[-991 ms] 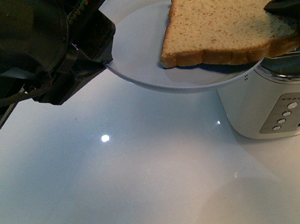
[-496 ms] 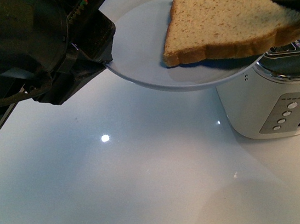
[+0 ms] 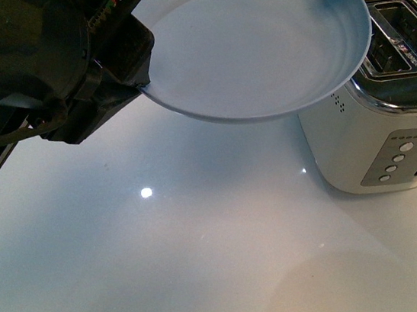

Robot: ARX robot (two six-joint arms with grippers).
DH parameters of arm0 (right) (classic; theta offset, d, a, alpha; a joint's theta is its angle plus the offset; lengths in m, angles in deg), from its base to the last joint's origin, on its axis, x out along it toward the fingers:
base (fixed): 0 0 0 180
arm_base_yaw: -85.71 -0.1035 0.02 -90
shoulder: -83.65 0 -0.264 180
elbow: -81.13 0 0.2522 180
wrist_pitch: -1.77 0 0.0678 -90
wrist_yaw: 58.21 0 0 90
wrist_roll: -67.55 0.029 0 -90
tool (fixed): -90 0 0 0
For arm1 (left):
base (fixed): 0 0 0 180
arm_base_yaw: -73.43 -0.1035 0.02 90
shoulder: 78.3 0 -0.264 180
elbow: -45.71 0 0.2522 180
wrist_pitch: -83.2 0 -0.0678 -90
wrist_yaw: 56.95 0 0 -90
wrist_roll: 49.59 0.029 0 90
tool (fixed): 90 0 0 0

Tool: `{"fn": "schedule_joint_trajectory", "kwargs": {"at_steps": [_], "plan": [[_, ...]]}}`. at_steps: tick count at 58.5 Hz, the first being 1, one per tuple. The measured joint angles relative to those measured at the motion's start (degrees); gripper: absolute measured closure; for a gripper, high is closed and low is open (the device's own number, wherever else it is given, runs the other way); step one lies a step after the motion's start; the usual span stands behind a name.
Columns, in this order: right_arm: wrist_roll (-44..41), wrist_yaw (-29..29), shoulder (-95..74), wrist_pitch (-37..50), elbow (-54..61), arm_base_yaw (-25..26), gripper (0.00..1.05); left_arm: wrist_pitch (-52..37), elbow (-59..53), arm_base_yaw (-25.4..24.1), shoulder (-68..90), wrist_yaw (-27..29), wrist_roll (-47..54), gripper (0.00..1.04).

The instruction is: Left arm holds plate, right arm toasts bread

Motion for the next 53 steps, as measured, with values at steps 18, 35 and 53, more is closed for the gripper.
{"fn": "schedule_joint_trajectory", "kwargs": {"at_steps": [18, 35, 53], "plan": [[-25.2, -10.9, -2.4, -14.1, -9.5, 0.1, 1.01, 0.0, -0.2, -0.4, 0.0, 0.2, 0.7, 1.02], [-38.9, -13.2, -14.9, -16.1, -15.0, -4.1, 1.01, 0.0, -0.2, -0.4, 0.0, 0.2, 1.2, 1.02], [-40.7, -15.0, -25.6, -16.7, -18.6, -5.3, 1.01, 0.0, -0.3, -0.4, 0.1, 0.1, 1.2, 1.02]]}}
